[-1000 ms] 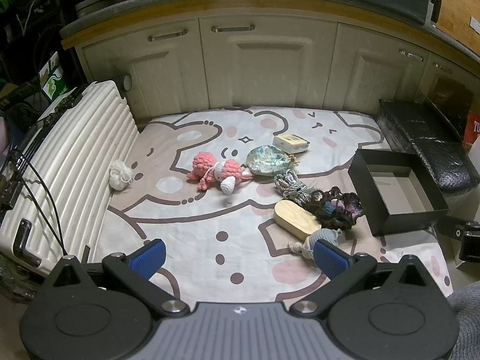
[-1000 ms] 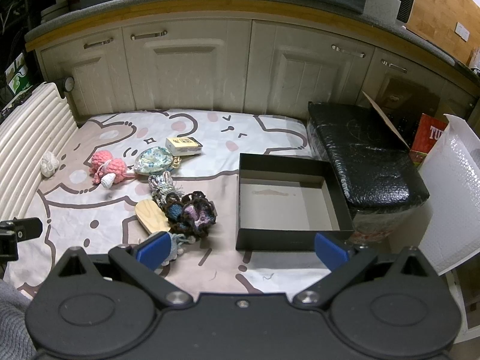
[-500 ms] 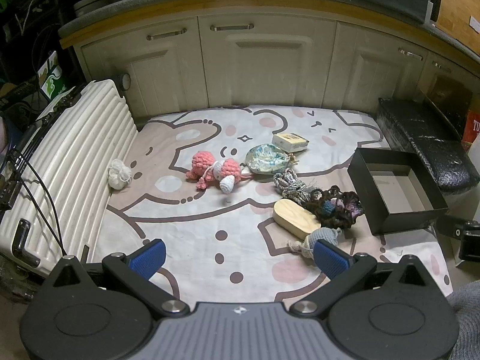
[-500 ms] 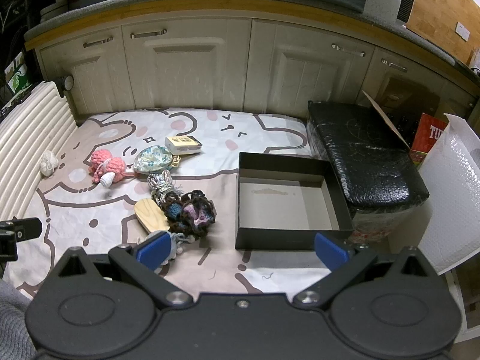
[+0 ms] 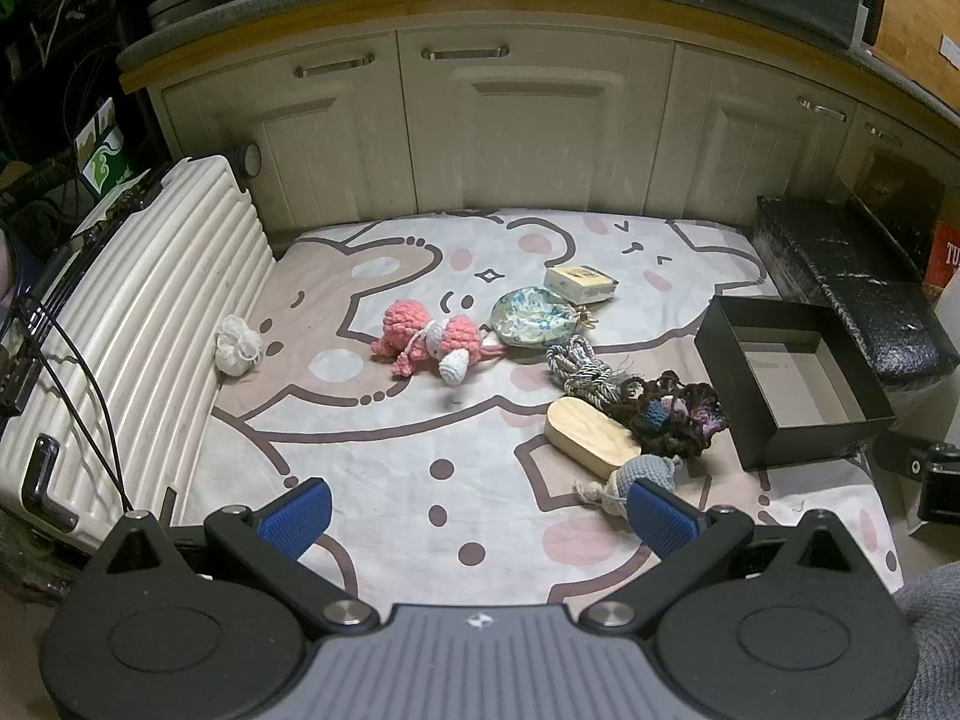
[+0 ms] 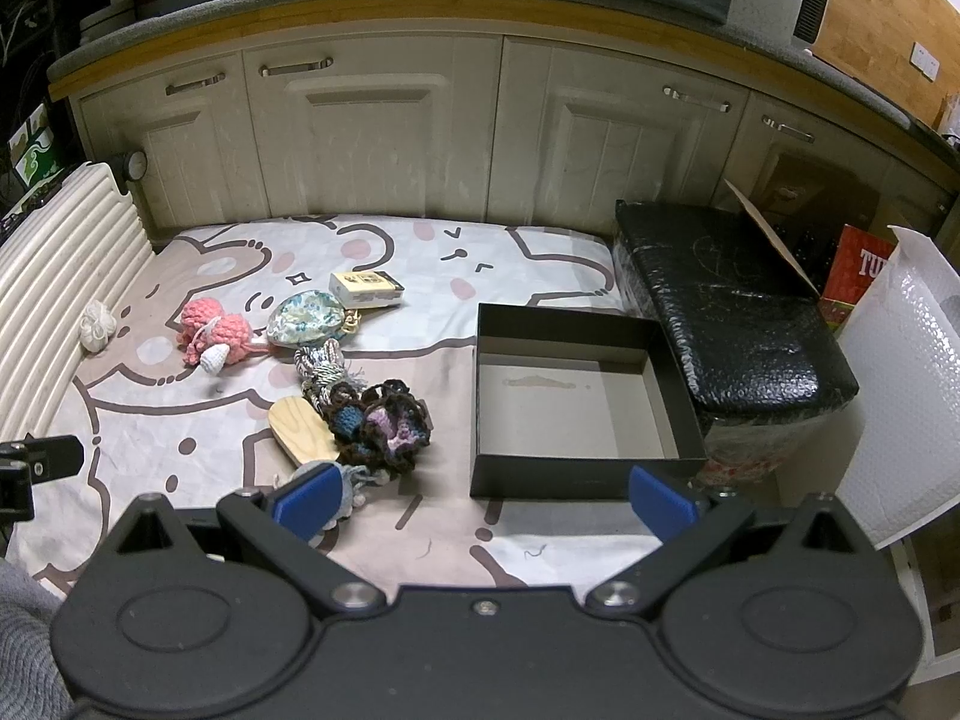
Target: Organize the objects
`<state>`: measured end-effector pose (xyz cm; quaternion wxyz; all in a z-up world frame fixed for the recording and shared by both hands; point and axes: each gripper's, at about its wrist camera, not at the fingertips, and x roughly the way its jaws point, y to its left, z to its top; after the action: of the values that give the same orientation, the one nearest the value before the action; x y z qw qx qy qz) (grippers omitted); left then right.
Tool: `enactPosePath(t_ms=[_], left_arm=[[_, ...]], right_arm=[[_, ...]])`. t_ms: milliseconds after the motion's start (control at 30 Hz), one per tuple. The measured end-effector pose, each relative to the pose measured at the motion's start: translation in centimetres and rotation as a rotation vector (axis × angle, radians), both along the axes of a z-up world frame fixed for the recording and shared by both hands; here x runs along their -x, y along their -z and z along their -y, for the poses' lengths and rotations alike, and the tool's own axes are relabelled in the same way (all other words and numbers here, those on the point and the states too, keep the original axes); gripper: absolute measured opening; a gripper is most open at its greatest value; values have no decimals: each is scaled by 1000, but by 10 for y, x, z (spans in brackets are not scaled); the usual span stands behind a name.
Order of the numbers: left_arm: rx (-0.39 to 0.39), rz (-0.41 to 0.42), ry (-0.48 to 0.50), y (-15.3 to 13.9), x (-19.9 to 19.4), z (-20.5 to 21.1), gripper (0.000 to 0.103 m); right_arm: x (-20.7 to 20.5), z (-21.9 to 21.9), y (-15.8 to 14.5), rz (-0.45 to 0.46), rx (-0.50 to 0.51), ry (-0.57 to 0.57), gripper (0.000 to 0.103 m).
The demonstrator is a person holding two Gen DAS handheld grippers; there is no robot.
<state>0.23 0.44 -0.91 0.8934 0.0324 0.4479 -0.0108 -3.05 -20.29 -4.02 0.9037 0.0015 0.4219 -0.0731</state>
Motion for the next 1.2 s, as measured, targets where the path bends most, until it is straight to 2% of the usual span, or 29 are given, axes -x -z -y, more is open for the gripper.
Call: enactPosePath(t_ms=[767, 967, 1200], left_arm=[[-6, 16, 3, -3, 1, -2, 103], [-36, 57, 44, -14, 1, 1, 103], [-39, 136, 80, -30, -23, -8, 103]], right_arm=[[2, 1, 3, 6, 3, 5, 103], [3, 2, -1, 11, -12, 6, 103], [-14, 4, -7, 34, -40, -3, 103]])
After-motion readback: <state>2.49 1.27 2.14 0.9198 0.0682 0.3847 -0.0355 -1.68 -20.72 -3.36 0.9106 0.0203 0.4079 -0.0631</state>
